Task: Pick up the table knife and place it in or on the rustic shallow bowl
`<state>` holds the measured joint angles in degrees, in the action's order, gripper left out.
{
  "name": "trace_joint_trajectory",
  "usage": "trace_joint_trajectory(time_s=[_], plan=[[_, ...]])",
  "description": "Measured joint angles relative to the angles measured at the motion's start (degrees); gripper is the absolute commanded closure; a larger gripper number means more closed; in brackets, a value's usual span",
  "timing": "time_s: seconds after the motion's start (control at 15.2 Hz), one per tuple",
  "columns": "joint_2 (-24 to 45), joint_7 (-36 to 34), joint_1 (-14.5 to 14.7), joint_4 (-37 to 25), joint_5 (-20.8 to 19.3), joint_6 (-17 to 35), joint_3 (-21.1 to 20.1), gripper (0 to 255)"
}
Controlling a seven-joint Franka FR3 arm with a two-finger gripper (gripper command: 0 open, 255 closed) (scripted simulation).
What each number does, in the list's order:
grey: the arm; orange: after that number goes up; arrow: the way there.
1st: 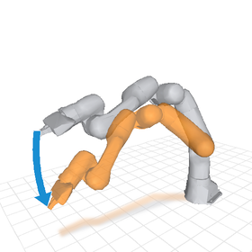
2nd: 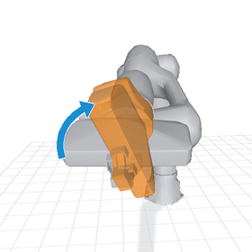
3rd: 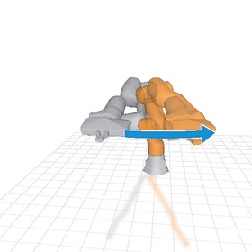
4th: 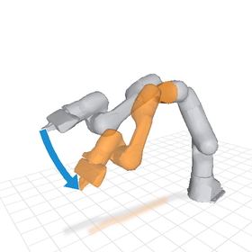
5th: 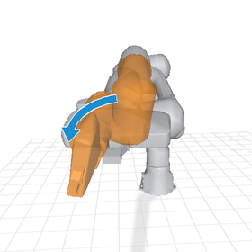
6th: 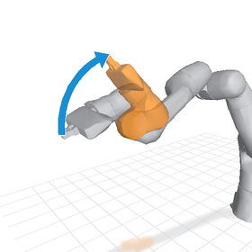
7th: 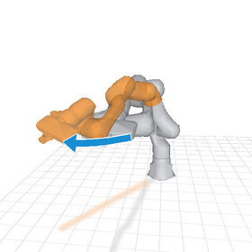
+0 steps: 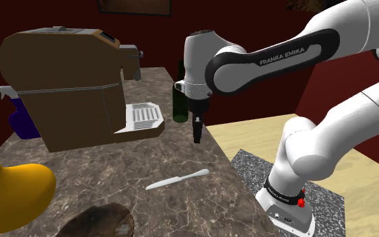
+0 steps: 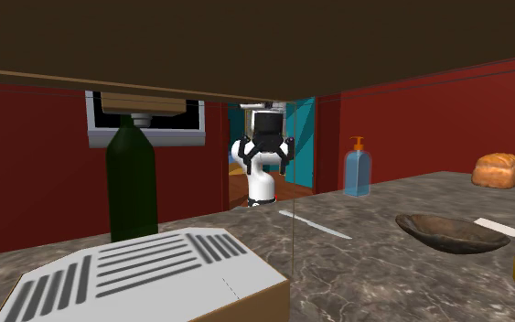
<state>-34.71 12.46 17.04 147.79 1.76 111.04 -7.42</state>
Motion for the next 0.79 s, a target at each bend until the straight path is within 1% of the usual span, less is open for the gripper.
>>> trace_joint_trajectory(time_s=[0.2, 0.26, 0.59, 0.79], plan=[[1.7, 2.2, 3.2, 1.9, 1.2, 4.5, -1.9, 0], [3.5, 2.8, 4.2, 1.9, 1.6, 6.5, -2.7, 0], [7.7, 6.9, 9.0, 4.7, 3.0, 15.1, -5.6, 0], [9.9, 7.1, 9.8, 5.8, 3.2, 18.7, -6.6, 0]])
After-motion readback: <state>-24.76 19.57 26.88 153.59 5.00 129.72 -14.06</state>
